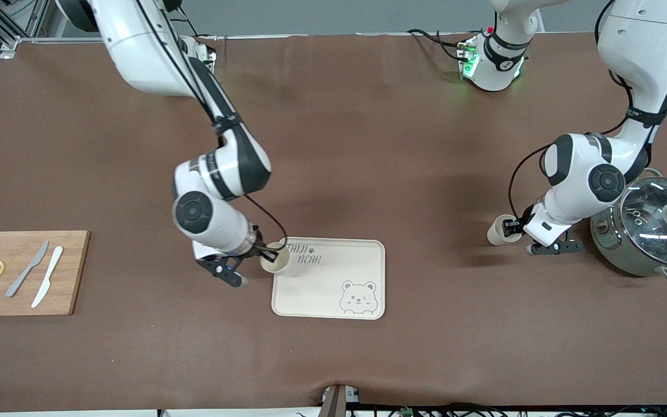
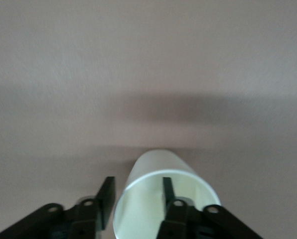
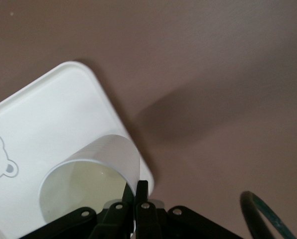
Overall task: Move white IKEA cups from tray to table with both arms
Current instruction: 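Carry the cups apart and set them down on the table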
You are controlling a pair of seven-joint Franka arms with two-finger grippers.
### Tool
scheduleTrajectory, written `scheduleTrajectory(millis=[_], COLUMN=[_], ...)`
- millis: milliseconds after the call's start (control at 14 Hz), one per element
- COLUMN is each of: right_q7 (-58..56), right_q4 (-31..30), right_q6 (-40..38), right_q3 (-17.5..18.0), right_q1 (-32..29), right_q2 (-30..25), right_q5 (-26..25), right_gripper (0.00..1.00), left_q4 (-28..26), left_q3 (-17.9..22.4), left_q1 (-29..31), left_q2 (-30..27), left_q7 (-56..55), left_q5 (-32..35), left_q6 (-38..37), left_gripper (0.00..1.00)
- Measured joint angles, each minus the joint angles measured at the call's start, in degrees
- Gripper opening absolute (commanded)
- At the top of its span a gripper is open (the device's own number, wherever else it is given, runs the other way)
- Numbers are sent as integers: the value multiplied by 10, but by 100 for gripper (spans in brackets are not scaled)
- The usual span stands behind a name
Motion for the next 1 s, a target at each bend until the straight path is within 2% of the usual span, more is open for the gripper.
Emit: scheduleTrajectory(millis=[143, 357, 500, 714, 1000], right_q7=[-77, -221, -287, -375, -466], right_q4=[-47, -161, -215, -268, -330], right_q6=[-11, 7, 13, 16, 42], right_q3=[-2, -3, -3, -4, -4], right_q1=[-39, -109, -149, -205, -274], right_q2=[-50, -125, -158, -186, -210], right_q5=[-2, -4, -8, -25, -75], right_gripper=[0, 0, 0, 0, 0], left_q4=[33, 117, 172, 226, 255], left_q3=[-1, -4, -4, -5, -7], left_q1=[0, -1, -2, -2, -2], left_q2=[-9, -22, -28, -30, -33], left_q7=[0, 0, 0, 0, 0], left_q5=[0, 0, 0, 0, 0], left_q6=[-33, -149, -217, -276, -317], left_gripper=[100, 100, 100, 100, 100])
